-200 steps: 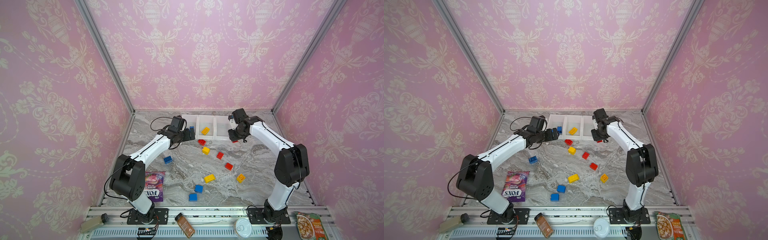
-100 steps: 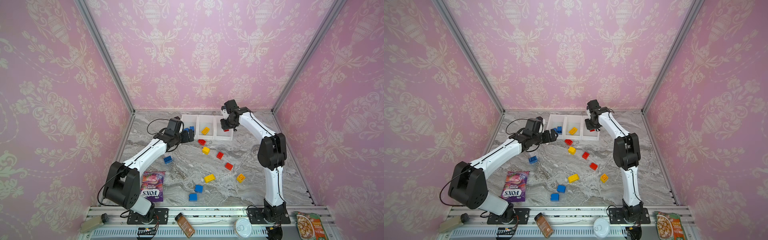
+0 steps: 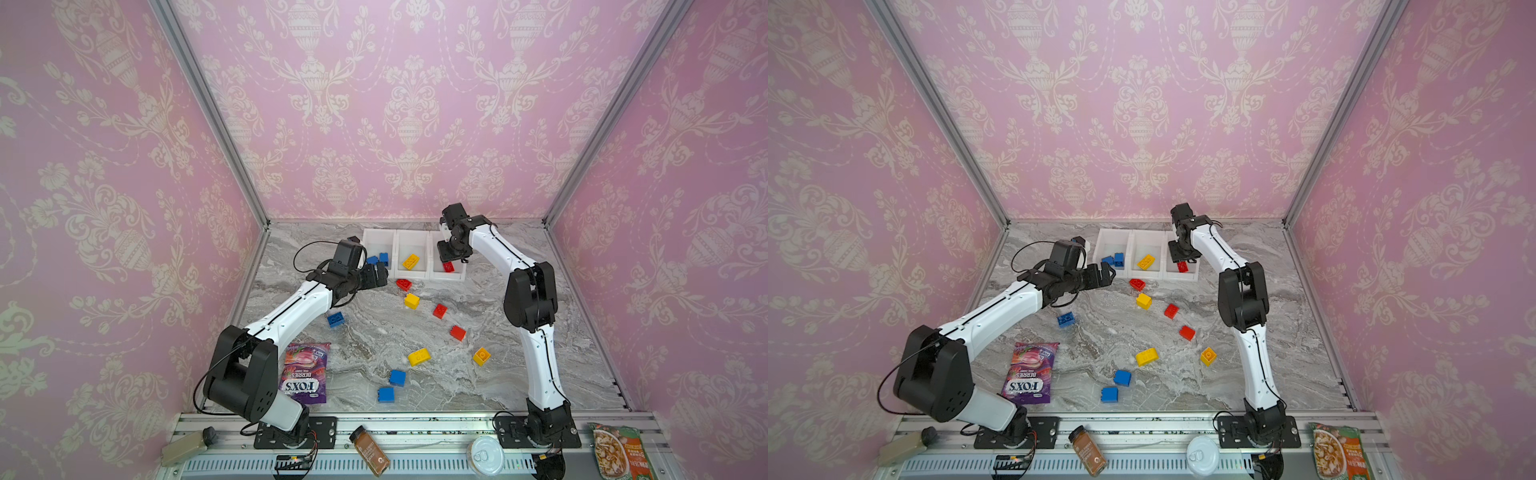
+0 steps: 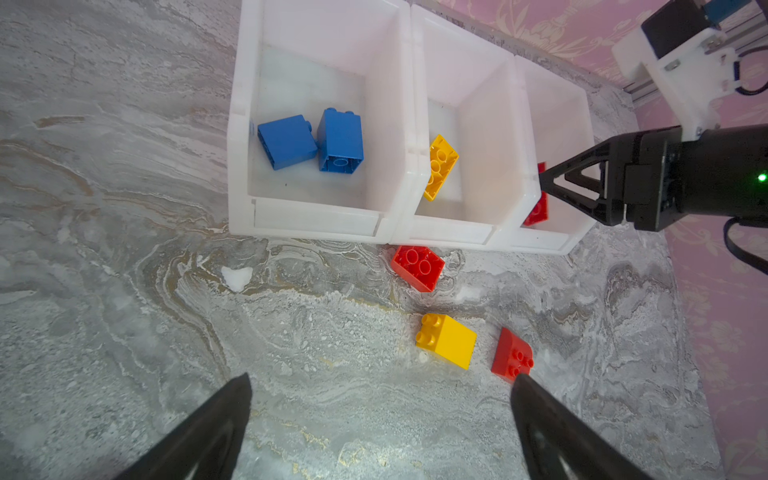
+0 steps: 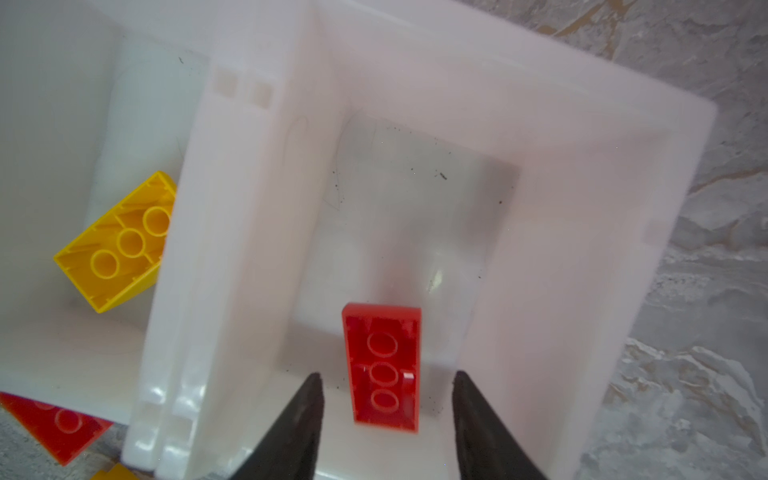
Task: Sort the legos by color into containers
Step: 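Release the red brick into the farthest compartment with the right gripper, then move the right gripper down to a red 2x1 brick beside the bin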
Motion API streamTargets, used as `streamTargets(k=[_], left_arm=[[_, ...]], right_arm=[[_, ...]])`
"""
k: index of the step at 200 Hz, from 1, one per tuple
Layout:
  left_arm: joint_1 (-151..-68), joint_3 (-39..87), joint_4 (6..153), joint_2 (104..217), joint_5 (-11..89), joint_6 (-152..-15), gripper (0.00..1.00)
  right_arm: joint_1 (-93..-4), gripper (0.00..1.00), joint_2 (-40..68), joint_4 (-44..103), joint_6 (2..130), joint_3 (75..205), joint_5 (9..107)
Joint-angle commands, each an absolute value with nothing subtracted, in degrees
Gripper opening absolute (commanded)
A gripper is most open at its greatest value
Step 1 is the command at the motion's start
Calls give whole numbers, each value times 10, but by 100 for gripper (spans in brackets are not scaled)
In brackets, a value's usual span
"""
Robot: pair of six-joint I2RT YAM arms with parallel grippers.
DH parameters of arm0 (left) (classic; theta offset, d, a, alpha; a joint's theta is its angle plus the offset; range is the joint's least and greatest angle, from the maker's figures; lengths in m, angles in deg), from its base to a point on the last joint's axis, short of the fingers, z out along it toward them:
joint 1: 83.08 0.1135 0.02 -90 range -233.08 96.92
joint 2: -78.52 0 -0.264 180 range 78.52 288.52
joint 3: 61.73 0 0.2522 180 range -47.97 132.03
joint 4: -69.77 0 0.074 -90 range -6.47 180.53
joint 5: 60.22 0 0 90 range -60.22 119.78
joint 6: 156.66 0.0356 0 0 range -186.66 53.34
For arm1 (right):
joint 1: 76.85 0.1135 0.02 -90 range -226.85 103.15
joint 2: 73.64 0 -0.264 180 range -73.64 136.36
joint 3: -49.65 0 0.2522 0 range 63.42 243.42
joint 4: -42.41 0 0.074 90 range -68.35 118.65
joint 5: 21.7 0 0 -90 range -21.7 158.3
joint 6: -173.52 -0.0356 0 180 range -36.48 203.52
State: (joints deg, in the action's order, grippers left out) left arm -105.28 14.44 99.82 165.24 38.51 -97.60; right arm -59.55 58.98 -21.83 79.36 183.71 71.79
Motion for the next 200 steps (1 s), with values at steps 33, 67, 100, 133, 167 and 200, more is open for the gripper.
streamTargets(k=[33,67,100,133,167,200], left_arm=[[-1047,138,992,1644,395,-981,99],[-1047,136,990,1645,395,-982,99],[-1047,135,988,1647,396,-982,99],[-1047,134,989,1649,394,-981,99],[-1047,134,986,1652,395,-980,99],[-1047,133,983,1653,395,-981,99]], right_arm=[[-591,63,573,-223,785,1823,724],[-587,66,556,-222,784,1813,718],[-581,68,529,-217,784,1797,716],[-575,74,498,-219,784,1778,711],[-567,80,454,-216,782,1733,695],[-554,83,407,-203,772,1673,680]])
